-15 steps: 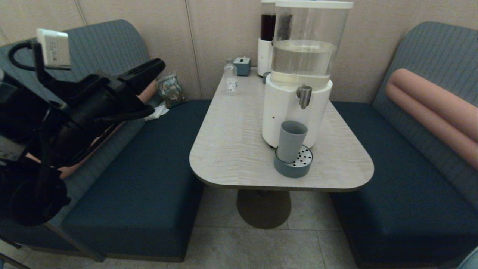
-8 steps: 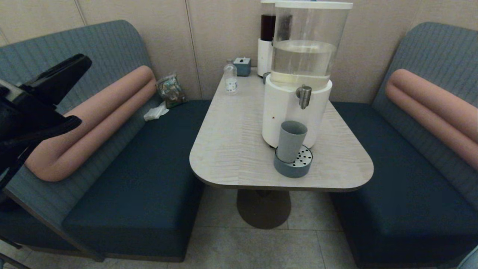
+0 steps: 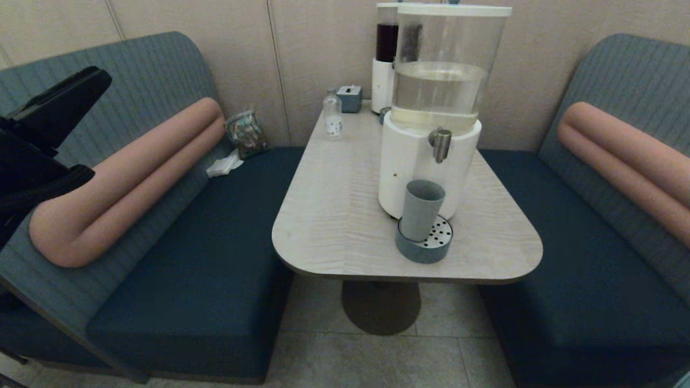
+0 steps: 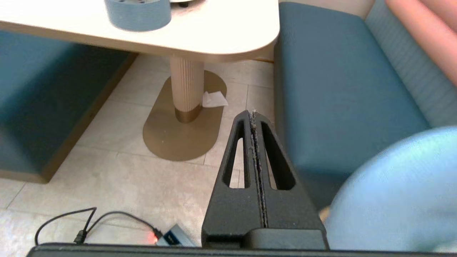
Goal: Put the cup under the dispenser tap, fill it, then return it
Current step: Turn on the faucet
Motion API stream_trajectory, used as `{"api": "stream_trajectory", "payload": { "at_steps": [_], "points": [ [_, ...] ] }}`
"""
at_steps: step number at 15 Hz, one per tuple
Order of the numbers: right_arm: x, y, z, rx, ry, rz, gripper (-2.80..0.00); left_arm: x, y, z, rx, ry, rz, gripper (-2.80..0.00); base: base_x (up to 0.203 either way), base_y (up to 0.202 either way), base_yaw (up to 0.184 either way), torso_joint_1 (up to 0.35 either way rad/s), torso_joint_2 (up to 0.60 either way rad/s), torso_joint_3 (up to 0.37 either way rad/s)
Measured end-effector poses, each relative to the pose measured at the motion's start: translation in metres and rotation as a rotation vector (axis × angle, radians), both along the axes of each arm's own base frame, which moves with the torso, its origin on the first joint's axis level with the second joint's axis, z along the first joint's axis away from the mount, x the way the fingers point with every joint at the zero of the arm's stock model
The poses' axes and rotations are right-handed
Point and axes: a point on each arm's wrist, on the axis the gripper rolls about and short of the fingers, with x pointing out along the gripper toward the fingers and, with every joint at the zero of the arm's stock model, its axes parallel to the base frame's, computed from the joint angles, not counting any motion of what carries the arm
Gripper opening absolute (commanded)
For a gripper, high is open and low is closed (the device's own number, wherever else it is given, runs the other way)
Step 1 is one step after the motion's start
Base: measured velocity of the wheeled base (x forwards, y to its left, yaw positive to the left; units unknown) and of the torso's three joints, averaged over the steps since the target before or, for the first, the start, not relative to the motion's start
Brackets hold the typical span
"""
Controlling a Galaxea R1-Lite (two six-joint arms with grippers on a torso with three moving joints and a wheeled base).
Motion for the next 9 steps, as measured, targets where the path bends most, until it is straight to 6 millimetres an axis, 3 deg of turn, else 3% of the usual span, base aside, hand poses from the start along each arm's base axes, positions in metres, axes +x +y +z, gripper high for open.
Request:
{"api": "stream_trajectory", "payload": {
  "at_steps": [4,9],
  "points": [
    [0.0000,0.0000,0.0000,0.005,0.000,-0.002,-2.80,-0.0001,0.0000,-0.0002,0.002,0.012,0.003,-2.80,0.171,0.000,0.001,0.007,0.00,0.003],
    [0.0000,0.0000,0.0001,0.007,-0.001,-0.002,-2.80,-0.0031,0.0000,0.0015,0.005,0.000,0.004,-2.80,0.000,0.000,0.000,0.000,0.00,0.000]
  ]
}}
